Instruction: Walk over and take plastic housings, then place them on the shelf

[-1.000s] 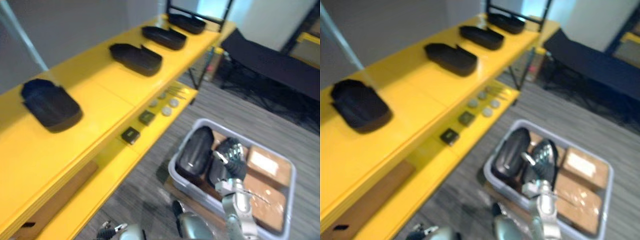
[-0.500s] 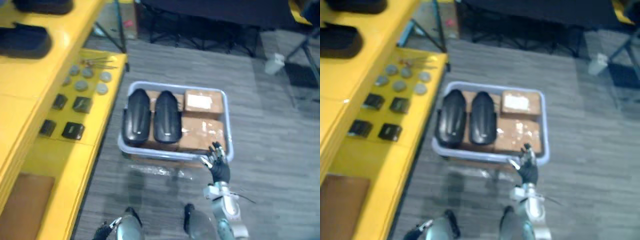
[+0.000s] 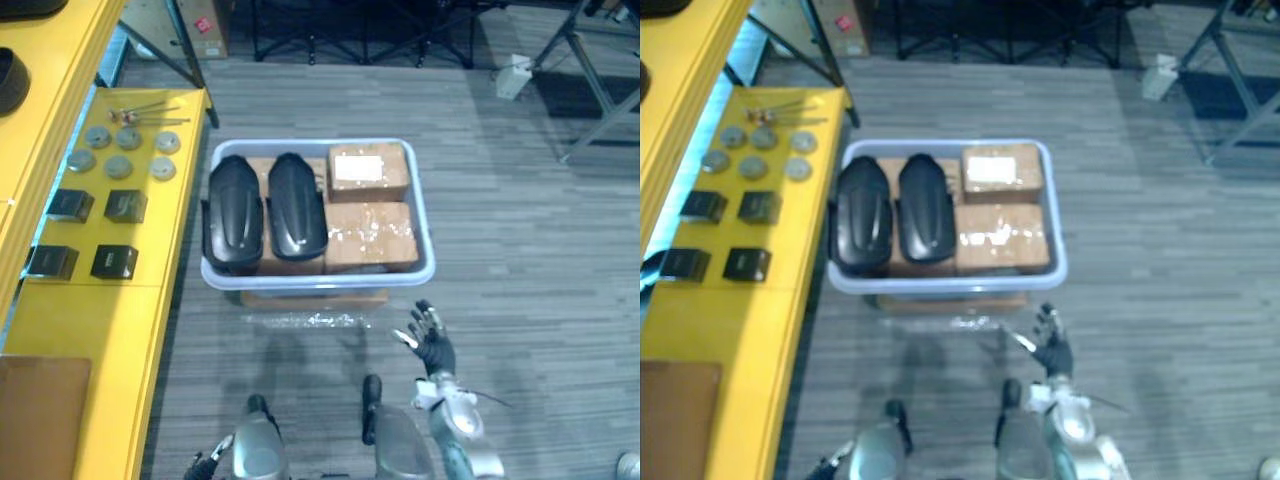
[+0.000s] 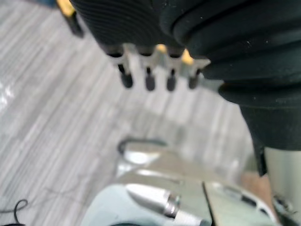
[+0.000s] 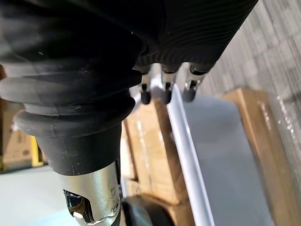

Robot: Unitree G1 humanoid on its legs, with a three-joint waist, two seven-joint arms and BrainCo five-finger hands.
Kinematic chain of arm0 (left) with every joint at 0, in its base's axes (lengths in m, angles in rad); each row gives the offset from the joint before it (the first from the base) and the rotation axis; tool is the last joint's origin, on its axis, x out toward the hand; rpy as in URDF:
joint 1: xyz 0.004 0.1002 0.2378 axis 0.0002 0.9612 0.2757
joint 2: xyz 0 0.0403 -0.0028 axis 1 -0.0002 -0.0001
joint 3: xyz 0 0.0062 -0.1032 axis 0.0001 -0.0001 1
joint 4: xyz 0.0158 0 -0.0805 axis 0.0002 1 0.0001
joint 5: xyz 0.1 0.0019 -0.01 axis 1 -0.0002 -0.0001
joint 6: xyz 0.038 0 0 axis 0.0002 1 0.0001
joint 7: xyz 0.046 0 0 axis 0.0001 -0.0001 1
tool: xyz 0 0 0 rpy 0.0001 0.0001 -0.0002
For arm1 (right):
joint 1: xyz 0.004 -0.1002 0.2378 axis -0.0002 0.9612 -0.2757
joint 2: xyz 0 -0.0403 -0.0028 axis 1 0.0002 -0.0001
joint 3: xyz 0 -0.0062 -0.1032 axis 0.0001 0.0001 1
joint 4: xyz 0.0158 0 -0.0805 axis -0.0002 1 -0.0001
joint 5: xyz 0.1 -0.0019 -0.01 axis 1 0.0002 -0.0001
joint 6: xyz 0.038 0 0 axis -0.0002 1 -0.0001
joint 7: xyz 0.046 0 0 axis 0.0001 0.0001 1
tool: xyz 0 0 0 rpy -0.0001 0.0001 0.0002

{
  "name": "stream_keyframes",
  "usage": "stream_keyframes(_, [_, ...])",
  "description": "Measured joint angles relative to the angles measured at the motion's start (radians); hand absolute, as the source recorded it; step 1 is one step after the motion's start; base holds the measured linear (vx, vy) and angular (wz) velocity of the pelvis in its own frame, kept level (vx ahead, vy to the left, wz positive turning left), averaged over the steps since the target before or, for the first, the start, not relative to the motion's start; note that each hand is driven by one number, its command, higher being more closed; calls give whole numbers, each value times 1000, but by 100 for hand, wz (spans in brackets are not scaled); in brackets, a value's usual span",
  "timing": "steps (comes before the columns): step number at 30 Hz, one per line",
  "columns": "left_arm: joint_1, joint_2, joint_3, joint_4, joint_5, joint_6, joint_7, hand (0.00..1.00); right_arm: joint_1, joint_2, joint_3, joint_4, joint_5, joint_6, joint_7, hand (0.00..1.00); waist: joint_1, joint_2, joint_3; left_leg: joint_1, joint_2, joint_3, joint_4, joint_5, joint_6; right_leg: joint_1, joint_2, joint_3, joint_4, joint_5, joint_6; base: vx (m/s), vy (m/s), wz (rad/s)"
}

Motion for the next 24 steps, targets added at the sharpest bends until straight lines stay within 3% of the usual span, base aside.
stream_keyframes(1, [2,-1,1,-8,26,1,9,0,-14,1,-16,2,32,-4,2,0,2,3,-3,10,-12,-66,-14,-2,0,23,4,-5,-25,20,6,111,45,0])
stream_keyframes(4, [1,-7,1,-37,32,-2,17,0,-66,0,-49,44,91,-39,6,0,5,5,-5,17,-22,-87,-25,-1,1,63,-1,-32,-67,43,13,96,45,20])
stream_keyframes(7, [6,-18,1,-58,48,-6,23,0,-145,-2,-107,137,171,-62,39,0,35,19,-18,25,-32,-115,-30,2,3,105,-7,-63,-96,47,17,21,26,31])
stream_keyframes(10, [13,-24,1,-81,57,-18,23,0,-315,-37,-171,266,195,-65,16,0,60,33,-17,13,-60,-157,-71,39,9,114,-27,-106,-107,53,20,-46,15,43])
stream_keyframes(14, [31,-48,-1,-113,54,-34,13,0,-581,-159,-212,439,194,-25,-6,0,115,68,7,-39,-90,-204,-98,79,20,79,-52,-149,-103,69,21,-99,25,35])
stream_keyframes(17, [35,-66,-5,-123,43,-41,-18,0,-775,-252,-210,571,183,13,-10,0,140,97,52,-78,-116,-233,-94,98,30,47,-78,-169,-73,69,22,-130,51,30])
stream_keyframes(21, [35,-65,-30,-122,5,-67,-47,0,-946,-352,-192,710,154,59,-59,0,169,108,69,-153,-144,-270,-89,126,39,-16,-108,-203,-34,70,24,-81,45,32])
stream_keyframes(24, [28,-68,-72,-110,-25,-85,-66,0,-1055,-425,-159,778,140,87,-89,0,191,141,91,-197,-167,-298,-57,128,42,-44,-131,-223,5,62,28,-67,55,28])
